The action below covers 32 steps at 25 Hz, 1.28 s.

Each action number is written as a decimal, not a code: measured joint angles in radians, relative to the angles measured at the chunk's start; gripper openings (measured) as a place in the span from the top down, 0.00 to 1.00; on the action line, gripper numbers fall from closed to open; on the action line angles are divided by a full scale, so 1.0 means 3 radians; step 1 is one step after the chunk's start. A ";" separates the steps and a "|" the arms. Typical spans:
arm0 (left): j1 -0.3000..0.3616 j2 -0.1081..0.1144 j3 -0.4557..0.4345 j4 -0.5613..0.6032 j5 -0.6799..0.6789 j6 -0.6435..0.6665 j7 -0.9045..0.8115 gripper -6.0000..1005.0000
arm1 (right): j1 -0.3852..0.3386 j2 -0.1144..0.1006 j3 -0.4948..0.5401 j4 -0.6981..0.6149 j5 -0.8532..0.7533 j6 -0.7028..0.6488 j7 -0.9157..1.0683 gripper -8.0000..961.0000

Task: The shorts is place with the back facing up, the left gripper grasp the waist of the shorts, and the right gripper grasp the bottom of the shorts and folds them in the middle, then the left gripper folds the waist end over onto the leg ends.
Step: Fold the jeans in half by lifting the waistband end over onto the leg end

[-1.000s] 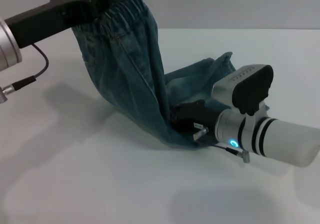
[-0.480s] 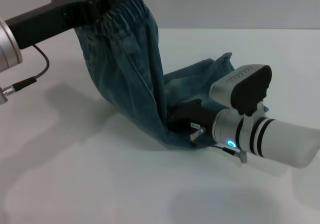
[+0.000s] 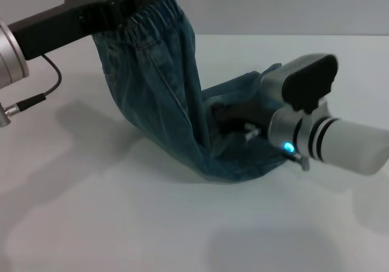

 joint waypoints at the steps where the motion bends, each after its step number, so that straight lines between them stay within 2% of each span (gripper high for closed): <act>1: 0.0000 0.0000 0.0004 -0.0002 0.0000 0.0000 0.0003 0.93 | 0.0036 0.0000 0.0083 -0.0062 0.0000 -0.0007 -0.0033 0.88; 5: 0.0000 0.0000 0.0012 -0.0002 -0.0002 0.0000 0.0026 0.93 | 0.0116 -0.0012 0.0391 -0.0202 0.0000 0.0000 -0.0167 0.88; 8: -0.0002 0.0000 0.0015 0.0009 -0.0004 0.0000 0.0031 0.94 | 0.0048 -0.0016 0.0442 -0.0109 -0.0014 0.0076 -0.0174 0.88; 11: -0.0003 -0.0003 0.0019 0.0012 -0.0005 0.0000 0.0031 0.94 | -0.0058 -0.0004 0.0326 0.0019 -0.0021 0.0196 -0.0178 0.88; 17: -0.0058 -0.0005 0.0021 0.0092 -0.0005 0.0004 0.0038 0.94 | -0.0226 0.0005 -0.0130 0.0446 -0.0006 0.0277 -0.0138 0.88; 32: -0.0141 -0.0010 0.0087 0.0232 -0.0070 0.0016 0.0121 0.95 | -0.0076 0.0018 -0.0544 0.0556 0.0008 0.0261 0.0085 0.87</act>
